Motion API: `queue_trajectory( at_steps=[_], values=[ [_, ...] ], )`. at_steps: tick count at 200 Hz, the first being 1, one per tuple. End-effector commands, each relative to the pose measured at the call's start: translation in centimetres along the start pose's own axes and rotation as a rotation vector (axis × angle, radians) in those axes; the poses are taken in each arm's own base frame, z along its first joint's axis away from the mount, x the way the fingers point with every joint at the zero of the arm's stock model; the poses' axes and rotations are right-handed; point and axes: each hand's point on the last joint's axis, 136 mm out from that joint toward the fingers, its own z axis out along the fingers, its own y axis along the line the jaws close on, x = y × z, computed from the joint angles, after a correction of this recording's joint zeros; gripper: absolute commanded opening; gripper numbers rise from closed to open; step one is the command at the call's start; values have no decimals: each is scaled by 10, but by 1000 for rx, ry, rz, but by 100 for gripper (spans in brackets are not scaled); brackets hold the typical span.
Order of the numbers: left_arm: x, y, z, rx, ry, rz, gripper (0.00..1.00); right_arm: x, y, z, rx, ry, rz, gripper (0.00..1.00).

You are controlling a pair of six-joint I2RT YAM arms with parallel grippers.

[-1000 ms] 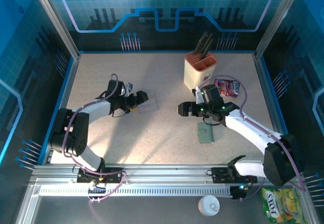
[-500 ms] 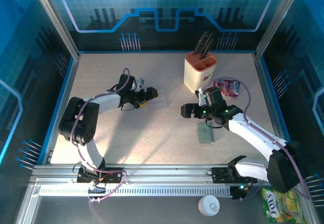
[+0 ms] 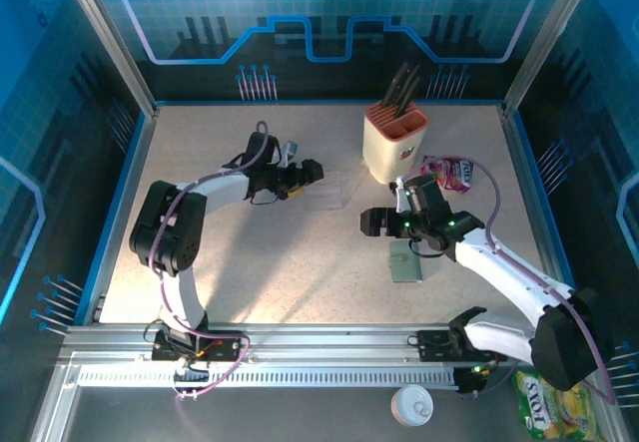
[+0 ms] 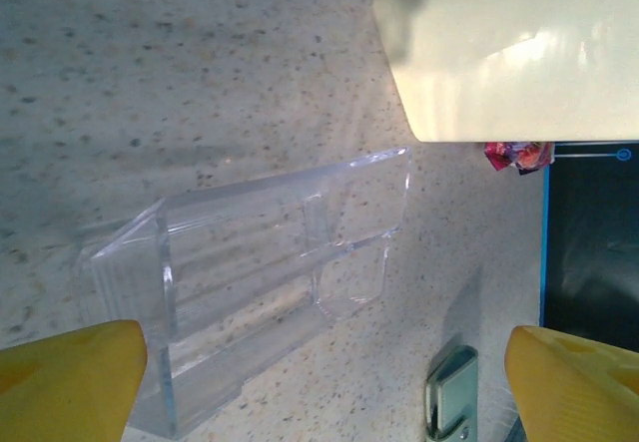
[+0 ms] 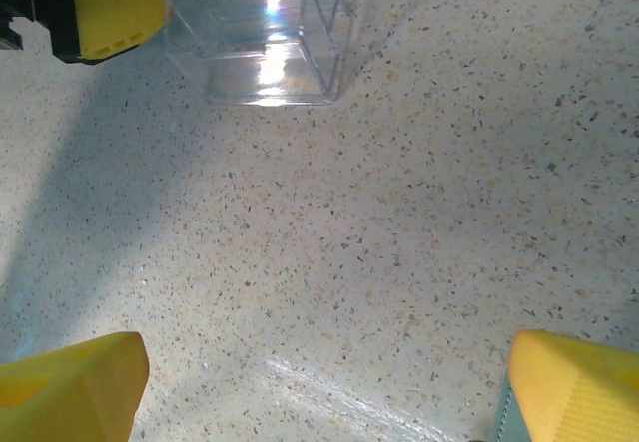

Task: Take the credit cards out of the card holder

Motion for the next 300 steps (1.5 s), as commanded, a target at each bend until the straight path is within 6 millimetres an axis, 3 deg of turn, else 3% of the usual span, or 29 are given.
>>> queue_trajectory(
  at_steps=[1,179,223,267,300],
  values=[
    [6,-5,8,24,42,-16,93,8,-7,-3,31,15,19,94],
    [-9,-15,14,46,30,8,94,24,-18,-1,67,51,75,94],
    [-7,-15,2,4,19,30,94,41,-46,0,232,157,126,96],
    [-9,-19,-23,-49,-4,64,94,55,-76,-10,402,211,141,100],
    [-10,-19,-44,-68,-2,54,95,70,-91,0,404,282,203,100]
  ],
)
